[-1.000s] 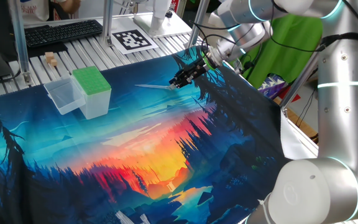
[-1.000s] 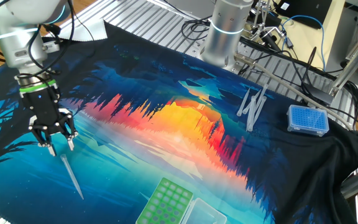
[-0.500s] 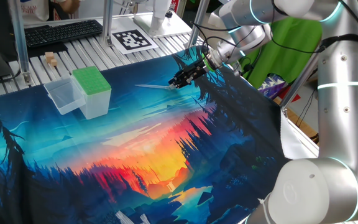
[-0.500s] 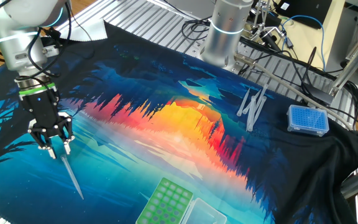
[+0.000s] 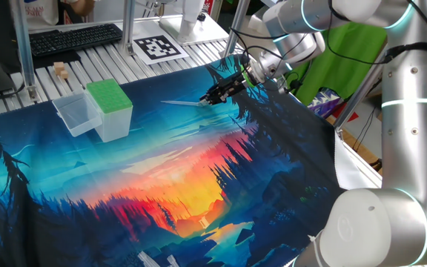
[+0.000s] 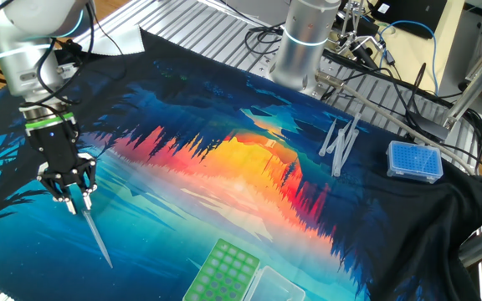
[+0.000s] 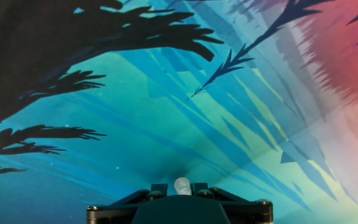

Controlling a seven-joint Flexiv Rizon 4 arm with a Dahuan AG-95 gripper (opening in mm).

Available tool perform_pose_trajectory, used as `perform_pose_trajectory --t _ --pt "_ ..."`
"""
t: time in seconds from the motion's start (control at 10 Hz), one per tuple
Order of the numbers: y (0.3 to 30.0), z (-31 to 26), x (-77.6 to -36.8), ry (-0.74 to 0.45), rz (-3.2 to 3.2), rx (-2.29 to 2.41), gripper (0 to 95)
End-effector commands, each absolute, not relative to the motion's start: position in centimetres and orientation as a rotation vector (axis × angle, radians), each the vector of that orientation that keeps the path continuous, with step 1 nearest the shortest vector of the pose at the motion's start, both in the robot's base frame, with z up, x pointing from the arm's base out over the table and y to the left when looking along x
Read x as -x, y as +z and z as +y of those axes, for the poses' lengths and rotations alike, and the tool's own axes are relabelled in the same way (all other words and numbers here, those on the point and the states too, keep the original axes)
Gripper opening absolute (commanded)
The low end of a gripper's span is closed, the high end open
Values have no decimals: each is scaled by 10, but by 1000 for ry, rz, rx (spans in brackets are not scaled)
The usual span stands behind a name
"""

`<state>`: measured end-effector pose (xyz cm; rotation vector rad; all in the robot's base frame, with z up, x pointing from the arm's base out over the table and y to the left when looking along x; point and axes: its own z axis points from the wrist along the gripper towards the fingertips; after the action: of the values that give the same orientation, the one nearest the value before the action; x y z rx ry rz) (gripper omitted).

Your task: Insert a large pipette tip into the holder for large pipette tips

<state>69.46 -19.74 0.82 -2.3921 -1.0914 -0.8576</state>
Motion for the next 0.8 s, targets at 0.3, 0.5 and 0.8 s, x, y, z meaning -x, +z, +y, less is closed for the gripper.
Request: perform_pose_trajectory --t 0.3,0.5,0.8 --pt "9 -196 -696 -860 -1100 2390 380" --pt "8 -196 -696 -864 -1099 2385 380" --pt "4 -196 -696 -866 -1119 2382 380"
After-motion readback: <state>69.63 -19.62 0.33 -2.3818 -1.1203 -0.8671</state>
